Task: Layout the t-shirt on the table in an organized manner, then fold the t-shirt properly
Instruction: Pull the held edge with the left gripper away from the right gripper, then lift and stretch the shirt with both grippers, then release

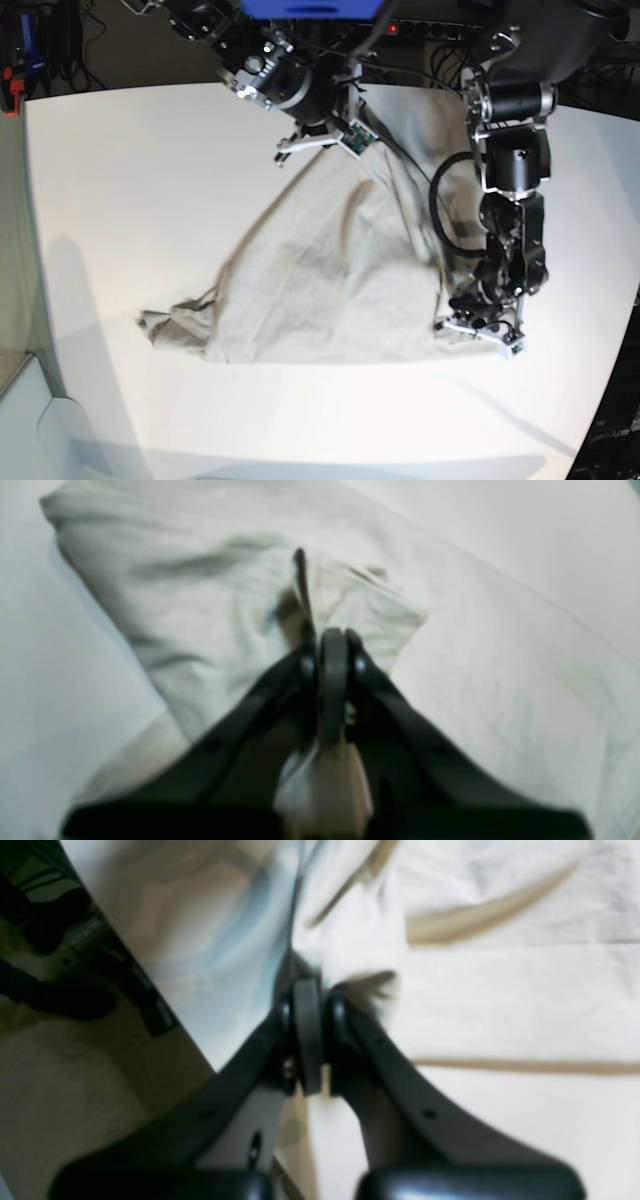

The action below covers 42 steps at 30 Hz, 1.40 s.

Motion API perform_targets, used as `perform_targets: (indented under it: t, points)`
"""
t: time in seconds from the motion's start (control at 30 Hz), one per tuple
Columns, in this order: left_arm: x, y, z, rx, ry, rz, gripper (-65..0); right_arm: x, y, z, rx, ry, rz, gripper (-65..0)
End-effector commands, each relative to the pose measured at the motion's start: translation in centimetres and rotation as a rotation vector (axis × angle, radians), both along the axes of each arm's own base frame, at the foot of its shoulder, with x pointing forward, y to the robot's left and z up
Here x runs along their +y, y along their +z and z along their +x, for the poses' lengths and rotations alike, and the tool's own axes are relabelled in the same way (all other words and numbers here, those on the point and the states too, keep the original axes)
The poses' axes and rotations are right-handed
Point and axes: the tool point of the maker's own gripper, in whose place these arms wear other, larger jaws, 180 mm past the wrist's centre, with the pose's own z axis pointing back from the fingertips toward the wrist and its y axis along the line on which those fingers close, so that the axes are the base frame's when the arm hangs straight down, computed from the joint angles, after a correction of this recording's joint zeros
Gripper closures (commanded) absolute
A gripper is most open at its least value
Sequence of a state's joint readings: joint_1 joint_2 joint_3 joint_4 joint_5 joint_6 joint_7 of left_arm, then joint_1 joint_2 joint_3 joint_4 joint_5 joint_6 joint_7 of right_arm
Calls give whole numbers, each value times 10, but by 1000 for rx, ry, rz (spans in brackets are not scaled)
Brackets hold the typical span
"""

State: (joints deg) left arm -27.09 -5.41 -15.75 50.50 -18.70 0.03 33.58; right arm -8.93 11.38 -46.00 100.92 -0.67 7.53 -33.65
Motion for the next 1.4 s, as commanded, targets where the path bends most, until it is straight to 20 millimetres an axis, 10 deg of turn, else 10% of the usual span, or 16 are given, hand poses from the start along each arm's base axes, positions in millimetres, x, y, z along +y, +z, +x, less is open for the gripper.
perform_targets:
  t: [0.0, 0.4, 0.8, 1.13, 1.37]
  points:
    - [8, 37, 21, -99, 16, 15, -3, 4, 12, 7, -31, 3, 36, 0]
    - [119, 126, -58, -133, 177, 65, -3, 16, 41, 14, -67, -26, 120, 0]
    - [219, 105, -176, 32, 405, 166, -3, 94, 69, -69, -26, 241, 241, 0]
    - [227, 86, -201, 86, 417, 200, -17, 95, 67, -69, -17, 239, 235, 0]
    - [226, 81, -207, 104, 413, 204, -300, 82, 45, -76, 63, 242, 100, -143]
